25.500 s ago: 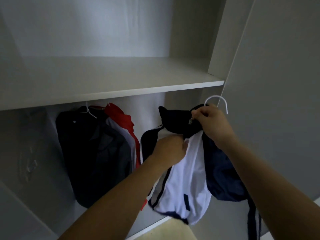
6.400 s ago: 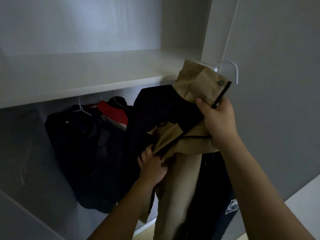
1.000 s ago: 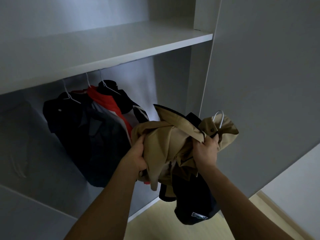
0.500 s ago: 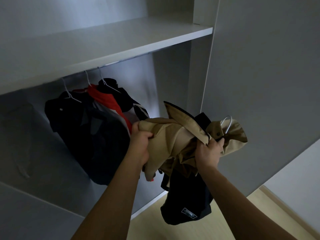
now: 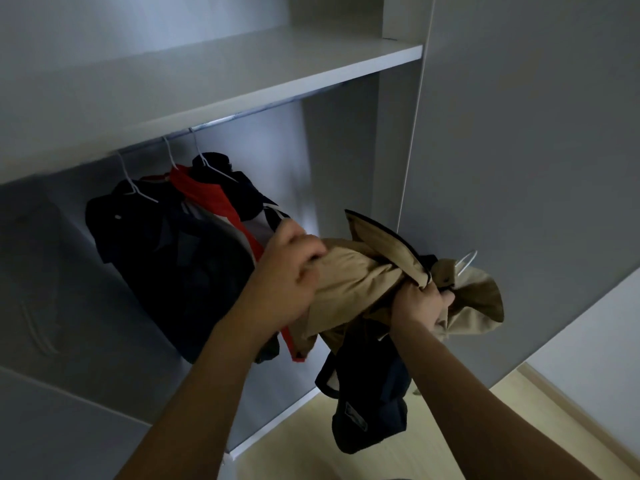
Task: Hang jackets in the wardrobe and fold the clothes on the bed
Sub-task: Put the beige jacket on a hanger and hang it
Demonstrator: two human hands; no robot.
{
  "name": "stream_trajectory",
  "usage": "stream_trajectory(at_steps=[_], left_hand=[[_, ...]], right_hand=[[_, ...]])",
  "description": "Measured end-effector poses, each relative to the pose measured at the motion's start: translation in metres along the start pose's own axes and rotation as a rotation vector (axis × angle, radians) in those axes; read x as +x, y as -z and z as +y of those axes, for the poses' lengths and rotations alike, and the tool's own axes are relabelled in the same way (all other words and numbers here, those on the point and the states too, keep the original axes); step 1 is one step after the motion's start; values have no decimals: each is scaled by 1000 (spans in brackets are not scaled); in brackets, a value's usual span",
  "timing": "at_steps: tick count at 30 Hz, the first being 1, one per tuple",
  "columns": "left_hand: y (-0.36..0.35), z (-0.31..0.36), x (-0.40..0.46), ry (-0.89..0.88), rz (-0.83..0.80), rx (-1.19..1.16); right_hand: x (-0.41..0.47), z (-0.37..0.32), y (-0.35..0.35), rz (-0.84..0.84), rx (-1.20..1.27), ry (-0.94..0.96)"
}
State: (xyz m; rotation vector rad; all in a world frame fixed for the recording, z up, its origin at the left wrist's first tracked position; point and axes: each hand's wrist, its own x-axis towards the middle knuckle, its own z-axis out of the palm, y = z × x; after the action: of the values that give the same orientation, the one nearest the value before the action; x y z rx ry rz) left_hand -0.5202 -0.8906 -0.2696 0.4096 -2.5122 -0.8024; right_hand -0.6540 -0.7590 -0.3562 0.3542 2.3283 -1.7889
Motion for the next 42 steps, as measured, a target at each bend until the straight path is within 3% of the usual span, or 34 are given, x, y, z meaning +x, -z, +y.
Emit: stream_trajectory(at_steps=[2,3,7,8,12,15,18,21,24,27,32,35,38,42], left_hand=[[-2,22,-11,-302,33,201],[-6,22,-11,-346,57,285],[-1,12,8,-48,185,325],[2,5,11,-50,203,350],[10,-15,11,-337,208,494],[8,-19,10,-280,196,350],[-1,-22,7,-134,303,149],[-11,-12,8,184,410,-68],[-21,-14,14,499,301,-177],[-24,-22,18,673,308,-338],[-20,-9,28,713,396,-631],[-26,13,30,628,465,-658],[-34,17,31,465,522,-506],[-38,9,33,508,439,-624]], right_hand=[[0,2,-3,-5,35,-17],[-1,4,-4,-6,49,-22],[-6,6,-4,-3,109,-33],[-5,6,-4,4,115,-38],[-4,7,-2,19,157,-71],[-2,4,-2,40,191,-103],[0,3,-1,60,226,-119],[-2,2,0,67,246,-124],[-4,-2,1,79,275,-135],[-5,-2,1,88,277,-134],[-7,-1,-4,91,286,-138],[-7,1,-8,84,264,-150],[-9,1,-9,95,256,-153],[-10,0,-5,97,253,-152]])
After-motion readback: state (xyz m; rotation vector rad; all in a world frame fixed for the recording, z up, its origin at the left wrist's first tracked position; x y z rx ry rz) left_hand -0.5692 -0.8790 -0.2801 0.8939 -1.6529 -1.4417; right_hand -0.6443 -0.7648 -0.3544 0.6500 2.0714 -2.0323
